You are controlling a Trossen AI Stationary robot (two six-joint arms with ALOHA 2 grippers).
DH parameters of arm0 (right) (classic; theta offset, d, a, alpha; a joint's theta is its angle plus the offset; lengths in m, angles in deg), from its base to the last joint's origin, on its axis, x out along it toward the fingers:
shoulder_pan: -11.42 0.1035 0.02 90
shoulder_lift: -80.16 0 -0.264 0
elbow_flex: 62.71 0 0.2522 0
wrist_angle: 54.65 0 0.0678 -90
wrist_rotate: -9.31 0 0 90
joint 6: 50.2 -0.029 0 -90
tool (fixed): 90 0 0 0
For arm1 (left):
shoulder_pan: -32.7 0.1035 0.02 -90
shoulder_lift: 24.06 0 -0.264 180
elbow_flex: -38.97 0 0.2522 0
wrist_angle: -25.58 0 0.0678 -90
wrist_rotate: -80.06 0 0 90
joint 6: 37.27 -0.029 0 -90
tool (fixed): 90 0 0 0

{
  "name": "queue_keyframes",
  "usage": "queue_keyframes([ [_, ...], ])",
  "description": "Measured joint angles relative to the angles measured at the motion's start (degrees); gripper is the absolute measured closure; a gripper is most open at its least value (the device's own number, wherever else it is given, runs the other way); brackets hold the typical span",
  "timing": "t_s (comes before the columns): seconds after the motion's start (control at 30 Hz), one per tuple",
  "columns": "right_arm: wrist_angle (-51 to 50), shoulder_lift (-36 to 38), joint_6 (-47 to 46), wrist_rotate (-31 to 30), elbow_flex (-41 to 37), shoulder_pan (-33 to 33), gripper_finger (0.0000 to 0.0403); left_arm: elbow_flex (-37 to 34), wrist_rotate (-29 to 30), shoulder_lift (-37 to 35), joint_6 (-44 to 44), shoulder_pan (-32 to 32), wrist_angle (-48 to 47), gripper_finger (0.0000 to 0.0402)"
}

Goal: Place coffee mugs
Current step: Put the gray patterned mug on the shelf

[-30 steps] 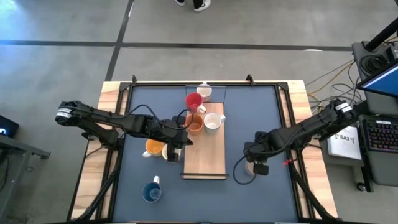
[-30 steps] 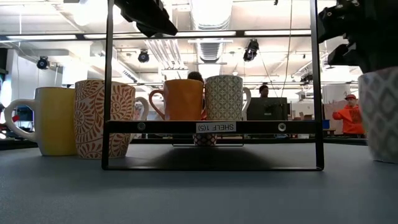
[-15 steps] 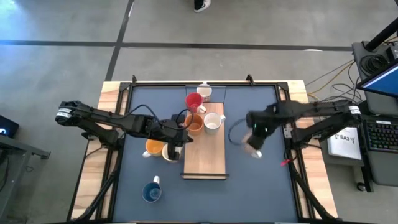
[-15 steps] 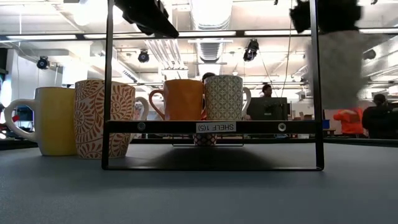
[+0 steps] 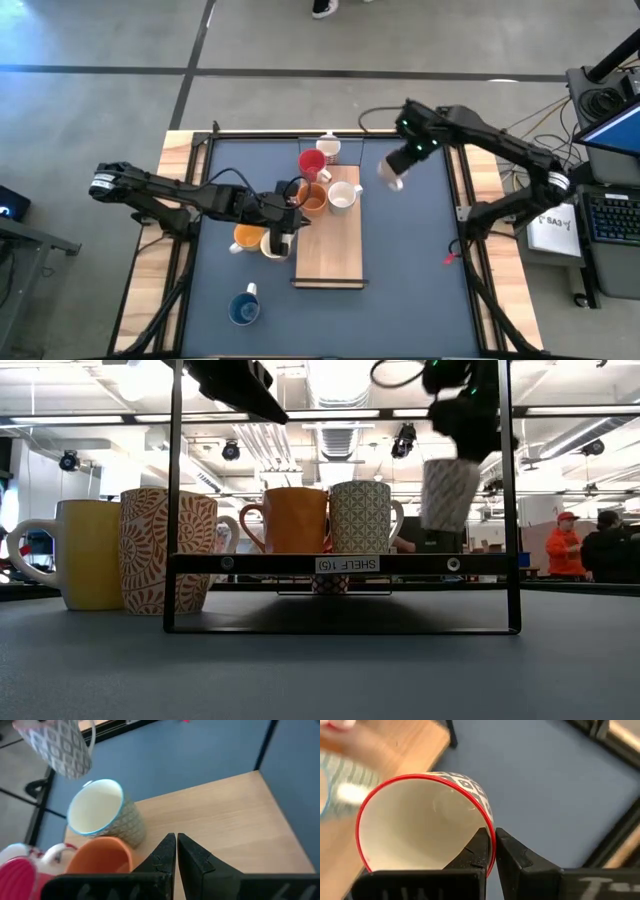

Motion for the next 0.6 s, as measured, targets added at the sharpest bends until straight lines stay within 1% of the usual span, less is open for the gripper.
queue_keyframes([
  [0.1, 2.2, -3.9, 3.2, 1.1, 1.0, -2.8, 0.0391, 0.0, 2.5, 0.0, 0.0, 0.0, 0.0, 0.0402],
  [0.17, 2.1, -6.8, 5.0, 1.3, 2.3, -3.8, 0.0391, 0.0, 2.9, 0.0, 0.0, 0.0, -0.1, 0.0402],
  [0.4, 2.7, -14.9, 8.5, 1.6, 7.4, -3.7, 0.0390, 0.0, 2.9, 0.0, 0.2, 0.0, -0.4, 0.0402],
  [0.6, 3.0, -18.5, 10.2, 1.4, 11.7, -3.6, 0.0390, 0.0, 2.9, 0.0, 2.0, 0.0, -0.4, 0.0402],
])
